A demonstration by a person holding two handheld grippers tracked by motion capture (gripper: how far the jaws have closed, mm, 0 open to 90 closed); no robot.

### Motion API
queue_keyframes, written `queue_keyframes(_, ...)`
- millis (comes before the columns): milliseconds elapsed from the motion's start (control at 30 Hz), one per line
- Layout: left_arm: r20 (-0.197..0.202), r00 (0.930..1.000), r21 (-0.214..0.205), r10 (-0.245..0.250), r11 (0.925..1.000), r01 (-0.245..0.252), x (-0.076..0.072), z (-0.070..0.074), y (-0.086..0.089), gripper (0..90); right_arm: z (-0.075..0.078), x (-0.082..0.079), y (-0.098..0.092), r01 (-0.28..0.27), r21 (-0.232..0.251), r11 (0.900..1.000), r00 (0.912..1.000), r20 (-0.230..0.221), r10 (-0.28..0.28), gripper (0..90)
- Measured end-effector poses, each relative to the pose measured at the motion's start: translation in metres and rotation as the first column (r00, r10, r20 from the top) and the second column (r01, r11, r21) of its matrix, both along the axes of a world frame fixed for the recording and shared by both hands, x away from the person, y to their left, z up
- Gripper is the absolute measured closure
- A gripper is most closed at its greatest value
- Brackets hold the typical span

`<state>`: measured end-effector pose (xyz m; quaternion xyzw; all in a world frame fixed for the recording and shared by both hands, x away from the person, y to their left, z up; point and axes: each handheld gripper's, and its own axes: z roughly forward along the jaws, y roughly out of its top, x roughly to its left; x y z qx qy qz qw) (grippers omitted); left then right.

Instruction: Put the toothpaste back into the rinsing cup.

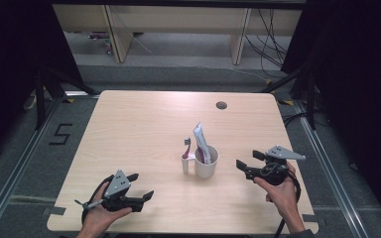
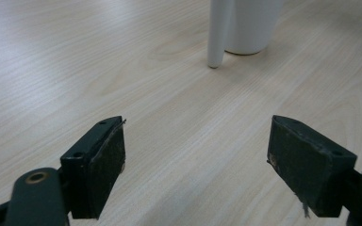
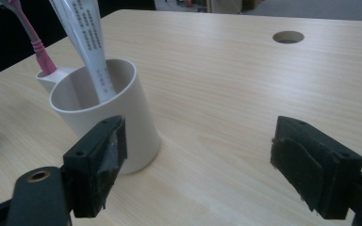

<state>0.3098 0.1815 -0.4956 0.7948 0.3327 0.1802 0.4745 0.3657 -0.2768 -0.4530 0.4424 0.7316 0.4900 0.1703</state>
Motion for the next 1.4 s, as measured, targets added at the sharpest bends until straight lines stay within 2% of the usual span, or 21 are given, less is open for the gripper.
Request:
queue_keyframes(67, 0.002, 1.0, -0.002, -0.001, 1.0, 0.001, 0.0, 0.0, 0.0, 19.6, -0.003, -0.003, -0.002, 0.013, 0.024, 0.9996, 0.9999, -0.007, -0.013, 19.6)
queue_keyframes(267, 0.002, 1.0, 0.006, -0.001, 1.0, 0.001, 0.0, 0.0, 0.0, 19.6, -0.009, -0.011, -0.013, 0.026, -0.018, 0.9995, 0.9996, -0.01, -0.026, 19.2)
queue_keyframes(300, 0.001, 1.0, 0.005, -0.001, 1.0, 0.001, 0.0, 0.0, 0.0, 19.6, -0.011, -0.014, -0.013, 0.034, 0.01, 0.9994, 0.9991, -0.026, -0.034, 19.2)
queue_keyframes(333, -0.001, 1.0, -0.003, 0.0, 1.0, 0.0, -0.001, 0.0, -0.001, 19.6, -0.012, -0.013, -0.016, 0.028, -0.016, 0.9995, 0.9995, -0.014, -0.028, 19.1)
queue_keyframes(367, 0.0, 1.0, 0.007, -0.001, 1.0, 0.001, -0.001, 0.0, 0.0, 19.6, -0.013, -0.017, -0.014, 0.049, 0.008, 0.9988, 0.9979, -0.042, -0.048, 18.8)
queue_keyframes(400, 0.0, 1.0, 0.006, -0.001, 1.0, 0.001, -0.001, 0.0, 0.0, 19.6, -0.014, -0.017, -0.018, 0.035, -0.022, 0.9991, 0.9991, -0.021, -0.036, 18.6)
queue_keyframes(433, 0.001, 1.0, 0.007, -0.002, 1.0, 0.002, -0.001, 0.0, 0.0, 19.6, -0.015, -0.02, -0.017, 0.048, -0.015, 0.9987, 0.9982, -0.035, -0.049, 18.6)
queue_keyframes(500, -0.001, 1.0, 0.004, 0.002, 1.0, -0.002, -0.001, 0.0, 0.0, 19.6, -0.018, -0.02, -0.02, 0.045, -0.036, 0.9984, 0.999, -0.007, -0.045, 18.6)
queue_keyframes(633, -0.004, 1.0, 0.0, 0.003, 1.0, -0.003, -0.001, 0.0, 0.0, 19.6, -0.021, -0.027, -0.018, 0.04, -0.003, 0.9992, 0.9985, -0.038, -0.04, 18.6)
queue_keyframes(667, -0.004, 1.0, 0.003, 0.004, 1.0, -0.004, -0.002, 0.0, 0.0, 19.6, -0.023, -0.026, -0.02, 0.023, -0.024, 0.9994, 0.9996, -0.015, -0.023, 18.5)
queue_keyframes(700, -0.002, 1.0, 0.006, 0.002, 1.0, -0.002, -0.002, 0.0, 0.0, 19.6, -0.023, -0.03, -0.017, 0.039, -0.001, 0.9992, 0.9972, -0.064, -0.039, 18.5)
queue_keyframes(733, -0.003, 1.0, 0.004, 0.005, 1.0, -0.005, -0.002, 0.0, 0.0, 19.6, -0.024, -0.029, -0.02, 0.016, -0.029, 0.9994, 0.9996, -0.023, -0.017, 18.5)
queue_keyframes(767, -0.003, 1.0, 0.004, 0.005, 1.0, -0.005, -0.002, 0.0, 0.0, 19.6, -0.025, -0.03, -0.018, 0.031, -0.017, 0.9994, 0.9988, -0.039, -0.031, 18.5)
queue_keyframes(867, -0.003, 1.0, 0.009, 0.005, 0.9999, -0.005, -0.001, -0.001, 0.001, 19.6, -0.026, -0.033, -0.02, 0.023, -0.053, 0.9983, 0.9989, -0.04, -0.025, 18.5)
queue_keyframes(967, -0.003, 1.0, 0.002, 0.004, 1.0, -0.004, -0.001, -0.001, 0.001, 19.6, -0.028, -0.038, -0.018, 0.028, -0.039, 0.9989, 0.9972, -0.068, -0.03, 18.5)
queue_keyframes(1000, -0.004, 1.0, 0.003, 0.005, 1.0, -0.005, -0.001, -0.001, 0.001, 19.6, -0.029, -0.038, -0.021, 0.016, -0.07, 0.9974, 0.9987, -0.047, -0.019, 18.5)
queue_keyframes(1033, -0.005, 1.0, 0.006, 0.005, 1.0, -0.005, -0.001, -0.001, 0.001, 19.6, -0.03, -0.04, -0.018, 0.032, -0.041, 0.9986, 0.9966, -0.074, -0.035, 18.5)
queue_keyframes(1067, -0.008, 1.0, 0.008, 0.005, 1.0, -0.005, -0.002, -0.001, 0.0, 19.6, -0.031, -0.04, -0.021, 0.016, -0.07, 0.9974, 0.9987, -0.047, -0.019, 18.4)
queue_keyframes(1267, -0.007, 0.9999, 0.014, 0.009, 0.9999, -0.009, -0.002, -0.001, 0.0, 19.6, -0.035, -0.047, -0.022, 0.019, -0.097, 0.9951, 0.9974, -0.067, -0.025, 17.5)
queue_keyframes(1333, -0.007, 0.9999, 0.014, 0.01, 0.9999, -0.01, -0.002, -0.001, 0.0, 19.6, -0.036, -0.051, -0.02, 0.026, -0.095, 0.9951, 0.9939, -0.104, -0.036, 16.2)
queue_keyframes(1400, -0.007, 0.9999, 0.016, 0.009, 0.9998, -0.009, -0.002, -0.001, 0.001, 19.6, -0.037, -0.051, -0.023, -0.005, -0.133, 0.9911, 0.9978, -0.065, -0.004, 16.3)
